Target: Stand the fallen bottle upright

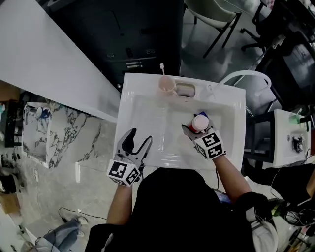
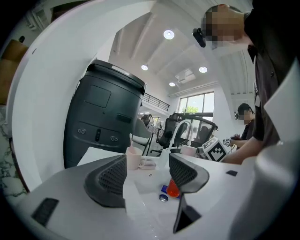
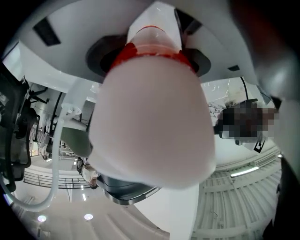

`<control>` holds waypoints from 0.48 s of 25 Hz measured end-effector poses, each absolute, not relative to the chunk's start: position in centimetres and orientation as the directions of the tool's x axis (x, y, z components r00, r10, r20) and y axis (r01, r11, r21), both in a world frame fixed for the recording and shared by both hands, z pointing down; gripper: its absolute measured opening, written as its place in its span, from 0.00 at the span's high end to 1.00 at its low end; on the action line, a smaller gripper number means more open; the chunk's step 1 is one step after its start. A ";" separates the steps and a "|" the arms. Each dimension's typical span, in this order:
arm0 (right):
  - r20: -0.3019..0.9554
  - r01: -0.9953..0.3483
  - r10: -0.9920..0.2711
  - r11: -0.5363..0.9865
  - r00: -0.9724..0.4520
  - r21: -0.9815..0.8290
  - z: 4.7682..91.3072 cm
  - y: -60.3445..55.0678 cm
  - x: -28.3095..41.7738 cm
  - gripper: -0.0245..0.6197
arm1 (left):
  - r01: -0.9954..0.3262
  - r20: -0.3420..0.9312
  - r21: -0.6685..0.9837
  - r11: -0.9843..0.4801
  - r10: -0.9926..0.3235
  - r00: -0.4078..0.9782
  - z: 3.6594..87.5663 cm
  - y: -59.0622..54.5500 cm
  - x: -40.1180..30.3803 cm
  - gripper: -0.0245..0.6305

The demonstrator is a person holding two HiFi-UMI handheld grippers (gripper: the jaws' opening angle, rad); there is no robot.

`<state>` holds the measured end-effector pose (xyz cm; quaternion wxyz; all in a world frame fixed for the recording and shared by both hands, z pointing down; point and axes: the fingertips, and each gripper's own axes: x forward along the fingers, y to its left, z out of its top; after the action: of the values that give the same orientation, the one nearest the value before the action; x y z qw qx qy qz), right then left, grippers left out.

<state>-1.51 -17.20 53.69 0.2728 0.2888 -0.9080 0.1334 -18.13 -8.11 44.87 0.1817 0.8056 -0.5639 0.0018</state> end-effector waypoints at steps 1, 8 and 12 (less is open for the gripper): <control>0.563 -0.590 -0.448 0.803 -0.695 -0.089 53.1 -17.4 -2.2 0.50 | -0.913 0.204 0.285 -0.292 -0.912 0.356 44.7 -7.9 -18.5 0.51; 0.494 -0.498 -0.405 0.865 -0.769 -0.066 49.1 -18.9 -9.2 0.50 | -0.934 0.197 0.270 -0.234 -0.936 0.292 44.2 -6.0 -21.8 0.51; 0.459 -0.457 -0.380 0.887 -0.803 -0.066 47.6 -20.7 -13.8 0.50 | -0.940 0.196 0.270 -0.209 -0.944 0.266 44.1 -5.7 -23.4 0.51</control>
<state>-13.82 -20.70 47.62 0.2225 0.2214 -0.9455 0.0868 -23.39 -5.75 44.06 0.1691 0.7775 -0.6057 -0.0058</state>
